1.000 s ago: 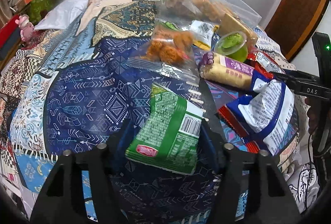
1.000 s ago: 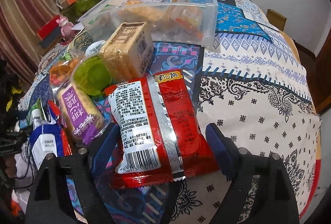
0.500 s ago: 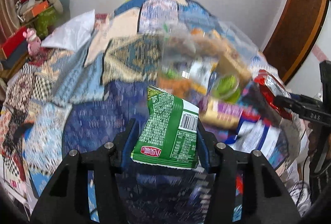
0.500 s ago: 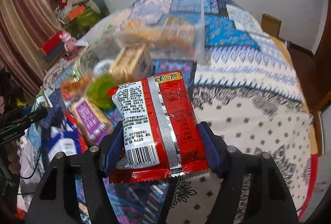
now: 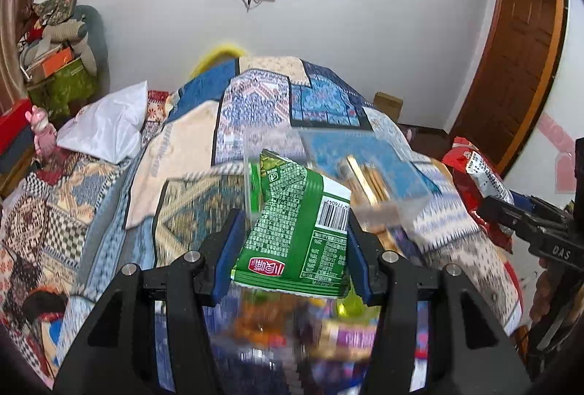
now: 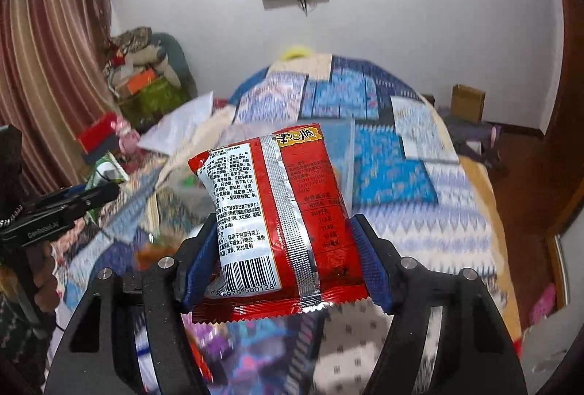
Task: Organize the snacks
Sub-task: 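Carry both packets into the clear box and open both grippers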
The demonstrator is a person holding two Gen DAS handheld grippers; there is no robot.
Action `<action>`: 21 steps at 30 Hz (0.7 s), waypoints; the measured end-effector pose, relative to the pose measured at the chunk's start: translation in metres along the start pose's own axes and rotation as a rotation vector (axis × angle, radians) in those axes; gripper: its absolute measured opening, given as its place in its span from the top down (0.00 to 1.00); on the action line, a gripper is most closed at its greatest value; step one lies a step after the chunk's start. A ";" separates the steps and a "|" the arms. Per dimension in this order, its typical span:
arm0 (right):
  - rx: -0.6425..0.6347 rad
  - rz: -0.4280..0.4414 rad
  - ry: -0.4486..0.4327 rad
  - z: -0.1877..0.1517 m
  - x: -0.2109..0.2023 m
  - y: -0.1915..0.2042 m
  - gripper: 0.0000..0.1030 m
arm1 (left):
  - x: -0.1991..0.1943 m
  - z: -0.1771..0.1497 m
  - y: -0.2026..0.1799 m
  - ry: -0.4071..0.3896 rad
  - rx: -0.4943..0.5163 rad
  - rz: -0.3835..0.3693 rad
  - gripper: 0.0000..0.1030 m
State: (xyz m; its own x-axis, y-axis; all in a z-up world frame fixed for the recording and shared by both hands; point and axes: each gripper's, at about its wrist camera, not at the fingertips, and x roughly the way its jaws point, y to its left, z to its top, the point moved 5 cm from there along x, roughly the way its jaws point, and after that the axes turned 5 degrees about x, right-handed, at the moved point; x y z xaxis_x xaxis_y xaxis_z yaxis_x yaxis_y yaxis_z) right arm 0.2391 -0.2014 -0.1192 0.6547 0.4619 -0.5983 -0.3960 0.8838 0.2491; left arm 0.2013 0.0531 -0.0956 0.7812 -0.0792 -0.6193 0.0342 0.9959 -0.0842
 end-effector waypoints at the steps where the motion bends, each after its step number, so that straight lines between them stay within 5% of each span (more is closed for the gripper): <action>1: 0.003 0.003 -0.007 0.006 0.004 0.002 0.35 | 0.006 0.008 0.000 -0.001 0.000 0.005 0.49; 9: 0.019 0.026 -0.013 0.040 0.051 0.012 0.35 | 0.056 0.042 0.009 0.021 -0.005 0.018 0.49; 21: 0.005 0.013 0.111 0.038 0.138 0.016 0.35 | 0.147 0.028 0.014 0.138 0.031 0.013 0.49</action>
State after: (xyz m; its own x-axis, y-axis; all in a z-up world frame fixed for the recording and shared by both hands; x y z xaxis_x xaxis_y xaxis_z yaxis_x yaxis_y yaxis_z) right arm 0.3479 -0.1209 -0.1691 0.5742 0.4623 -0.6757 -0.4003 0.8785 0.2609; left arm 0.3341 0.0565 -0.1654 0.6889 -0.0691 -0.7215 0.0454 0.9976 -0.0521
